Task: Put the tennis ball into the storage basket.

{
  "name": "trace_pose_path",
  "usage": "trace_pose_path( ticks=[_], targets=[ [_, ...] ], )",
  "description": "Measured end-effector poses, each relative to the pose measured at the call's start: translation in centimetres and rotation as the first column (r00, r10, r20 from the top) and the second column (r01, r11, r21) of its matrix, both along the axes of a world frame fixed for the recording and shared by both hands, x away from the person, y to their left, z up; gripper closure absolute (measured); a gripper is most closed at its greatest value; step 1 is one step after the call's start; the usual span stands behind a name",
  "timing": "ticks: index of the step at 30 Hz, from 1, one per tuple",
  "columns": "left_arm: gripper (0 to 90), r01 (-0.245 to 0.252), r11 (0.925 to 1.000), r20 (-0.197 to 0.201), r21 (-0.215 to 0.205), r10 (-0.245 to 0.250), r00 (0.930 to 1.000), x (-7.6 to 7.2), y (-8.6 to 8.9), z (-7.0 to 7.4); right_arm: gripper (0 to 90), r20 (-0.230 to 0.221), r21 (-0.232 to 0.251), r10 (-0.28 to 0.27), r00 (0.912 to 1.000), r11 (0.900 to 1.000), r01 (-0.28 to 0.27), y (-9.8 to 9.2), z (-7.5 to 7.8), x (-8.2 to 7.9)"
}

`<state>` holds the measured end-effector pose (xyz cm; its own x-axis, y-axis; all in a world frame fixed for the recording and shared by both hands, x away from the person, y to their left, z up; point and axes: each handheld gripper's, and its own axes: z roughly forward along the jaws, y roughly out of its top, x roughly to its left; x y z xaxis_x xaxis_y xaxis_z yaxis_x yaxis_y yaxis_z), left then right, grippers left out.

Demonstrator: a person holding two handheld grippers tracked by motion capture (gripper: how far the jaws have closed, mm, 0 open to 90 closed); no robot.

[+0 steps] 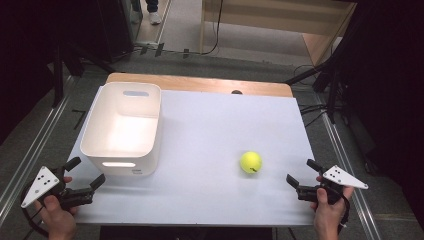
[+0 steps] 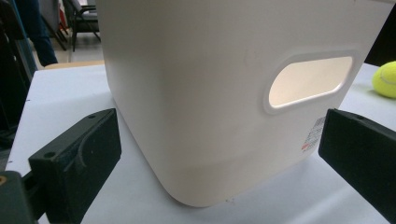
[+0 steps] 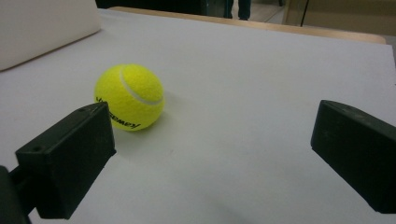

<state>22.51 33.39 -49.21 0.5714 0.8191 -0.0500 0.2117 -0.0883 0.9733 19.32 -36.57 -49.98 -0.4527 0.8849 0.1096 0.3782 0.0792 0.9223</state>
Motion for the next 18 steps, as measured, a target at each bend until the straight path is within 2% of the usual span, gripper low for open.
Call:
trace_pose_path(
  ticks=[18],
  targets=[
    [0.0, -0.002, 1.0000, -0.001, 0.002, 0.002, 1.0000, 0.0, 0.0, 0.0, 0.0, -0.029, -0.048, 0.045, 0.9986, 0.998, -0.046, 0.9, 1.1, 0.9]
  ],
)
